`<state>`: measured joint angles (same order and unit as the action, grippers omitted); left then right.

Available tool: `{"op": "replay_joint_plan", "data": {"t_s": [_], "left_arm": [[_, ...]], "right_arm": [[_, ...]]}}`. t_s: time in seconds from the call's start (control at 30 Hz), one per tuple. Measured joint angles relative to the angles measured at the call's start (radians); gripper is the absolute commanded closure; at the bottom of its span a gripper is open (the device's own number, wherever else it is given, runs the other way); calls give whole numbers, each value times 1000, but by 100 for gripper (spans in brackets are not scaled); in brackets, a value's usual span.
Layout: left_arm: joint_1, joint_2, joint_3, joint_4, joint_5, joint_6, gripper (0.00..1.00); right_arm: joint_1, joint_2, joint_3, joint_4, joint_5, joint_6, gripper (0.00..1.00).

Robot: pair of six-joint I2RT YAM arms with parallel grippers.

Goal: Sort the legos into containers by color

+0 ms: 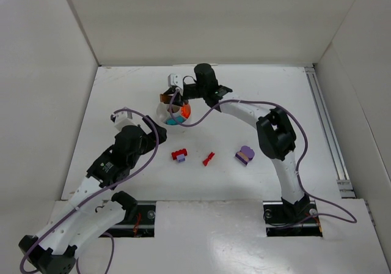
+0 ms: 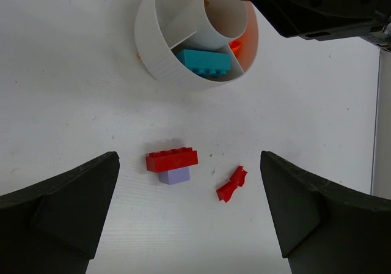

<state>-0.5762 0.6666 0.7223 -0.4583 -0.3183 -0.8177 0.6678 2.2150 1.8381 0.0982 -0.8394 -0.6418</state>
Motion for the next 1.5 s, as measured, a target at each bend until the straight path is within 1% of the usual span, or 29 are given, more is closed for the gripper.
{"op": "replay_joint_plan", "data": {"t_s": [0.17,0.2,0.33,0.53,0.57,0.6,0.7,0.83,0.87,1.1,1.17,1.27,1.3,1.33,1.4,1.5], "left_arm": [[0,0,0,-5,-1,-4,1],[0,0,0,-6,-1,-4,1],[0,0,0,-8,-1,-9,1],[0,10,0,-11,-3,-15,1],[0,10,0,-11,-3,-18,1],[0,10,0,-11,-4,-19,1],[0,10,0,-11,-4,-23,1],[0,10,0,-13,-6,-27,1],[0,10,0,-13,-7,-27,1],[0,10,0,-28,-9,-34,1],[0,10,0,-31,-8,-34,1],[0,12,0,-32,-3,-28,1],[0,17,0,-32,2,-22,1],[0,25,1,-32,10,-13,1],[0,45,7,-31,36,8,1],[-4,106,18,3,98,46,1]], "right_arm": [[0,0,-19,38,-8,13,67],[-1,0,-27,44,-8,15,65],[-1,0,-58,44,-10,19,65],[-1,0,-71,52,-13,31,58],[-1,0,-72,54,-14,34,58],[-1,0,-74,60,-15,35,54],[-1,0,-82,76,-18,41,53],[-1,0,-103,98,-25,50,46],[-1,0,-107,98,-26,53,46],[-2,-19,-142,103,-28,61,37],[-6,-51,-157,102,-26,63,36],[-14,-139,-187,97,-8,64,29],[-20,-179,-203,98,-1,64,17],[-27,-224,-220,98,8,66,1],[-47,-319,-267,110,35,69,0],[-102,-499,-390,126,82,77,0]]}}
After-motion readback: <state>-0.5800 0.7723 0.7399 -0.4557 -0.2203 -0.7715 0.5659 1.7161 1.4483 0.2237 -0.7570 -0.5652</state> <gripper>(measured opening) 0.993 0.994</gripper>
